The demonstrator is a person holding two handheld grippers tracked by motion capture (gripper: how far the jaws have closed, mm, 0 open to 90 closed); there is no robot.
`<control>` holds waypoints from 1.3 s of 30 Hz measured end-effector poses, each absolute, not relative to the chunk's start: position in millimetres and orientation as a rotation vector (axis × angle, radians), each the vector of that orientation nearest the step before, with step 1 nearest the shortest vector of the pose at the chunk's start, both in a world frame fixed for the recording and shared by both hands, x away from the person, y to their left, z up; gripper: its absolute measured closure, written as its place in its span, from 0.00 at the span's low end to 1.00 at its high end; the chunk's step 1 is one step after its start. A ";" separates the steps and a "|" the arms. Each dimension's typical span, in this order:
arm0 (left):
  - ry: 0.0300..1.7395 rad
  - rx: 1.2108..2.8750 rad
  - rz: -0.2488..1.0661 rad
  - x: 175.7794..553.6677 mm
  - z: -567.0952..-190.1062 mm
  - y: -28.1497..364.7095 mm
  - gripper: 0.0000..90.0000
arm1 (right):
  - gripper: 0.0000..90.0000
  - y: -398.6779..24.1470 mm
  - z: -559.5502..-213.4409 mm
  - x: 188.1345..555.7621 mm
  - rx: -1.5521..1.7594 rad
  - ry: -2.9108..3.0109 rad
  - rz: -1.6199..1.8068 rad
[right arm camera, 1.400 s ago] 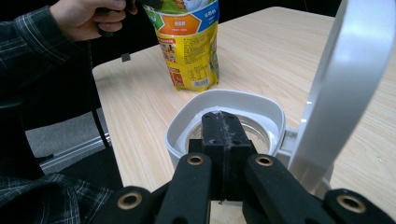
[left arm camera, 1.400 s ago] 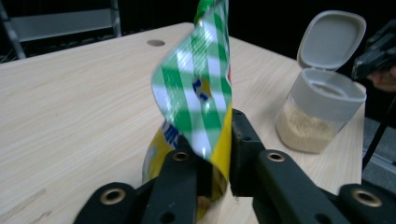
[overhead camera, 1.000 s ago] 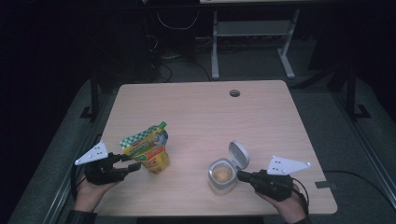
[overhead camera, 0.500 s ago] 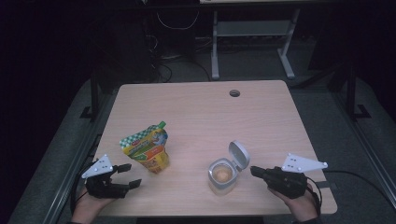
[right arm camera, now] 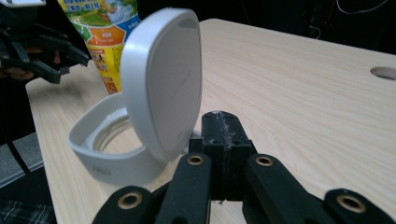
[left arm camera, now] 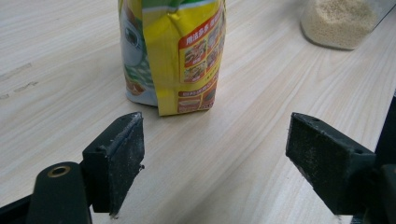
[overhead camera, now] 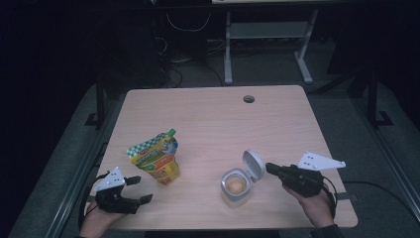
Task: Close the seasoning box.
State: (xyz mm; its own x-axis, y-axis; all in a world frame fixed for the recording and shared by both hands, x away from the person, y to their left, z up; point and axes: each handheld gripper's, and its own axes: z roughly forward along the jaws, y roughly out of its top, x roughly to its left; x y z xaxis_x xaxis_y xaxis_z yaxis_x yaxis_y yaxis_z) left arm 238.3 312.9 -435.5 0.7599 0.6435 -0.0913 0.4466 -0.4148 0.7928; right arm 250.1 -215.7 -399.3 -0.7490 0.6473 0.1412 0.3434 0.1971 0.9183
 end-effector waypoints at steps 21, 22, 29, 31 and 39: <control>0.810 2.071 0.270 240.3 -438.4 310.8 0.19 | 1.00 -193.8 -395.1 249.8 0.865 2.229 1.629; 0.810 2.071 0.270 240.4 -438.4 310.9 0.19 | 1.00 -192.8 -395.0 249.3 0.864 2.230 1.632; 0.811 2.069 0.268 240.6 -438.5 311.3 0.19 | 1.00 -186.6 -393.5 246.8 0.835 2.245 1.640; 0.810 2.068 0.267 240.6 -438.4 311.3 0.19 | 1.00 -186.9 -393.1 246.3 0.838 2.242 1.642; 0.812 2.068 0.265 240.5 -438.4 311.4 0.19 | 1.00 -193.7 -392.6 245.1 0.849 2.221 1.624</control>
